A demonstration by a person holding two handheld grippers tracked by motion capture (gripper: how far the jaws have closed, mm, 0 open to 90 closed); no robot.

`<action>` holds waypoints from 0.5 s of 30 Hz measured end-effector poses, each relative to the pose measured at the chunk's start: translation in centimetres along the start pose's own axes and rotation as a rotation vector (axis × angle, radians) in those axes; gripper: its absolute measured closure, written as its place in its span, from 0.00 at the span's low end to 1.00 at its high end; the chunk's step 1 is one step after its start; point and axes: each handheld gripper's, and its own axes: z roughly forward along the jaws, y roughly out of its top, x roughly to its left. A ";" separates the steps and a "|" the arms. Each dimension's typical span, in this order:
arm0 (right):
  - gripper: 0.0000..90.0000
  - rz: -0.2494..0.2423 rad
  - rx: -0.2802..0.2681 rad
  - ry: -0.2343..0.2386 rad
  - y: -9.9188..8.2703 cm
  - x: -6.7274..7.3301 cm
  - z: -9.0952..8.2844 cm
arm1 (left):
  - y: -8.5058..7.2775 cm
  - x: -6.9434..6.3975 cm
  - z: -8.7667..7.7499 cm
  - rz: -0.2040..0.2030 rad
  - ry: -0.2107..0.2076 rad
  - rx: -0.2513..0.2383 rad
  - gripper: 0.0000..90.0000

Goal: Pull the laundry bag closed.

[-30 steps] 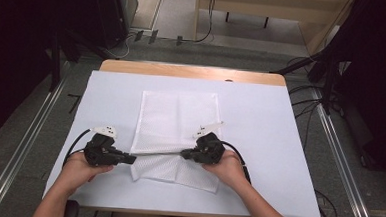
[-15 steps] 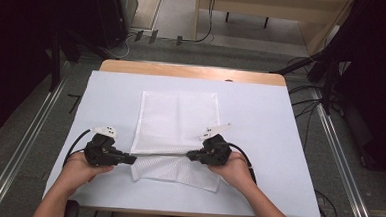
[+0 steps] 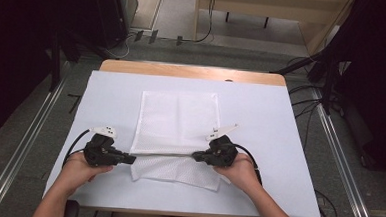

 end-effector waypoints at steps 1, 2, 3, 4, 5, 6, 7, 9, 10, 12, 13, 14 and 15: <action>0.98 -0.001 -0.002 -0.002 -0.1 0.0 -0.2 | 0.0 0.0 0.0 0.001 0.002 -0.001 0.97; 0.98 0.001 -0.004 0.000 -0.1 0.0 -0.3 | 0.0 0.0 0.0 0.000 0.002 -0.001 0.97; 0.98 0.001 -0.005 -0.001 -0.2 -0.1 -0.5 | 0.0 0.0 0.0 0.000 0.000 0.000 0.97; 0.98 0.004 -0.005 -0.004 -0.3 -0.1 -0.6 | 0.0 0.0 0.0 0.001 0.002 -0.001 0.97; 0.98 0.009 -0.002 -0.004 -0.4 -0.1 -0.7 | 0.0 0.0 0.0 0.000 -0.001 0.001 0.97; 0.98 0.008 0.001 -0.004 -0.5 -0.2 -0.8 | 0.0 0.0 0.0 0.001 0.002 0.001 0.97; 0.98 0.007 -0.002 -0.005 -0.6 -0.3 -0.8 | 0.0 0.0 0.0 0.000 0.005 0.000 0.97; 0.98 0.015 0.000 -0.009 -0.8 -0.4 -1.1 | 0.0 0.0 0.0 -0.001 0.007 0.001 0.97; 0.98 0.019 0.001 -0.010 -0.8 -0.5 -1.2 | 0.0 0.0 0.0 0.000 0.005 0.002 0.97; 0.98 0.022 0.005 -0.014 -1.0 -0.7 -1.4 | 0.0 0.0 0.0 -0.002 0.002 0.002 0.97; 0.98 0.026 0.006 -0.015 -1.0 -0.7 -1.5 | 0.0 0.0 0.0 -0.002 0.002 0.002 0.97; 0.98 0.025 0.008 -0.014 -1.1 -0.7 -1.6 | -0.1 0.0 0.0 -0.002 0.004 0.003 0.97; 0.98 0.027 0.008 -0.017 -1.2 -0.8 -1.6 | -0.1 0.0 0.0 -0.003 0.005 0.002 0.97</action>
